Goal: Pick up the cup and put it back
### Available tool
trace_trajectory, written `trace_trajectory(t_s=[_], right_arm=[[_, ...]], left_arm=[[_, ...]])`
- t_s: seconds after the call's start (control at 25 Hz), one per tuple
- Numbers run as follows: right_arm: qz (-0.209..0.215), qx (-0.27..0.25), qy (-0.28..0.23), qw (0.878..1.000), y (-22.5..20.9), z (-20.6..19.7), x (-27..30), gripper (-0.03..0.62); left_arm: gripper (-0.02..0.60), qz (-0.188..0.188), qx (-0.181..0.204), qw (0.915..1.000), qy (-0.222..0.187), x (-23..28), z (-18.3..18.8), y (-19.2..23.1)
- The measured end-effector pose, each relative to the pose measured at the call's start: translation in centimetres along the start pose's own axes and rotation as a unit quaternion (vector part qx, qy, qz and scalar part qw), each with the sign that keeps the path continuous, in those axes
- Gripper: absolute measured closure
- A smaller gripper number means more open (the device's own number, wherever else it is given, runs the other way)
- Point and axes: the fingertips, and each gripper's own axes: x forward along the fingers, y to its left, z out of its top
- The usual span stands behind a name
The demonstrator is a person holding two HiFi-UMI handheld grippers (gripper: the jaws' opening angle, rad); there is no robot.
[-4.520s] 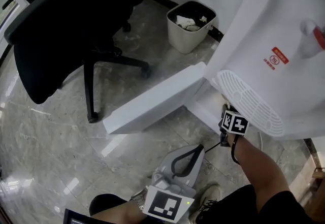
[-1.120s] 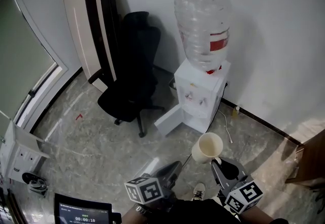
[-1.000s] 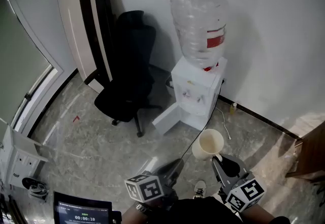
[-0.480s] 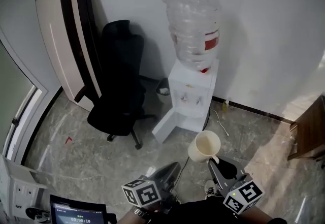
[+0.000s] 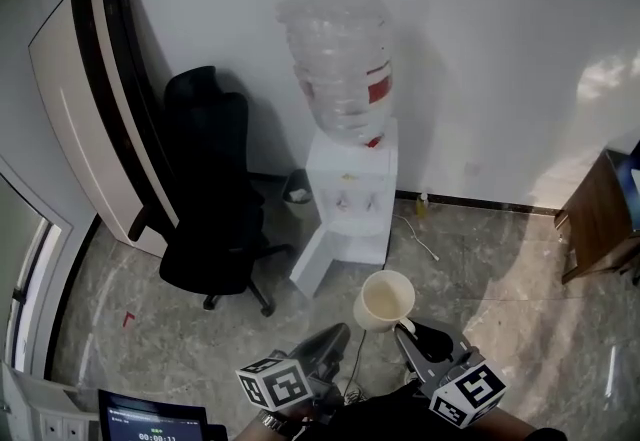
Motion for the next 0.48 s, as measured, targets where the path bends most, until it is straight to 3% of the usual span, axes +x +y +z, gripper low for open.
trace_trajectory(t_s=[0.48], right_arm=[[0.027, -0.032, -0.008, 0.999, -0.8, 2.3, -1.7, 0.546]], left_arm=[[0.578, 0.001, -0.001, 0.9991, -0.043, 1.1, 0.5, -2.5]])
